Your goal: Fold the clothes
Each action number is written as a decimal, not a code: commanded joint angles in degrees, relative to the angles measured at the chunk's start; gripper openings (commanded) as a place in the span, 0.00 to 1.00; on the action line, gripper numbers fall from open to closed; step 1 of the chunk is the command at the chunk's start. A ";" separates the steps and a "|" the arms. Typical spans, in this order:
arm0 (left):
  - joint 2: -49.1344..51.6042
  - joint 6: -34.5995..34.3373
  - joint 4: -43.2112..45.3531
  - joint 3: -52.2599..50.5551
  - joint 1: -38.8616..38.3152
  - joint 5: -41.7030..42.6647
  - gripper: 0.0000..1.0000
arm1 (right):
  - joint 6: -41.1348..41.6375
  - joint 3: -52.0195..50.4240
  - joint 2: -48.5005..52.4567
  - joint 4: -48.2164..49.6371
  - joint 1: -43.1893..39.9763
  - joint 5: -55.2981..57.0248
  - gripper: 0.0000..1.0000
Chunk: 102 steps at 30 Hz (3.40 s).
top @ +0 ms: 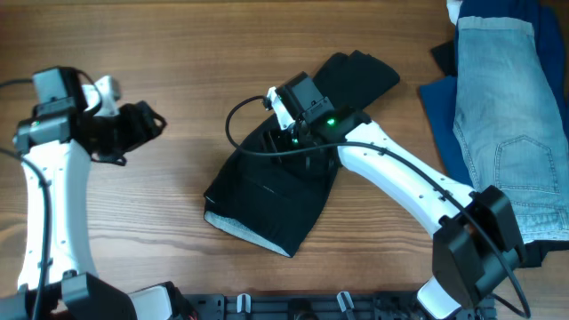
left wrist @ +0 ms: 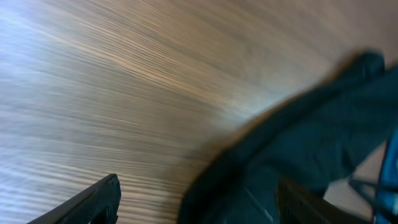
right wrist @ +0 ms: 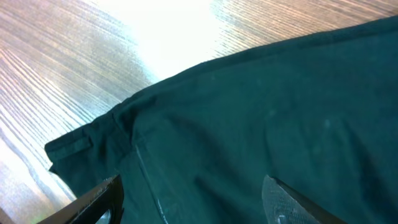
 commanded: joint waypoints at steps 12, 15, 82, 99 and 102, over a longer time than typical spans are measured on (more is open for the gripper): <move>8.52 5.44 -0.07 0.59 -13.49 2.54 0.70 | 9.42 -0.68 0.59 -7.02 -16.61 8.96 0.67; 8.52 5.44 0.39 0.59 -12.79 0.57 0.71 | 9.49 -1.38 4.44 -3.74 -20.15 8.59 0.66; -0.74 -9.33 -1.14 1.75 22.03 -4.79 0.88 | -20.33 32.94 30.01 -16.65 25.44 21.81 0.72; -0.74 -9.35 -1.11 1.75 22.03 -4.79 0.88 | -21.42 32.94 33.44 -20.33 25.33 22.27 0.31; -0.74 -9.35 -1.11 1.75 22.03 -4.79 0.87 | -12.37 32.96 31.15 -21.46 23.32 25.03 0.04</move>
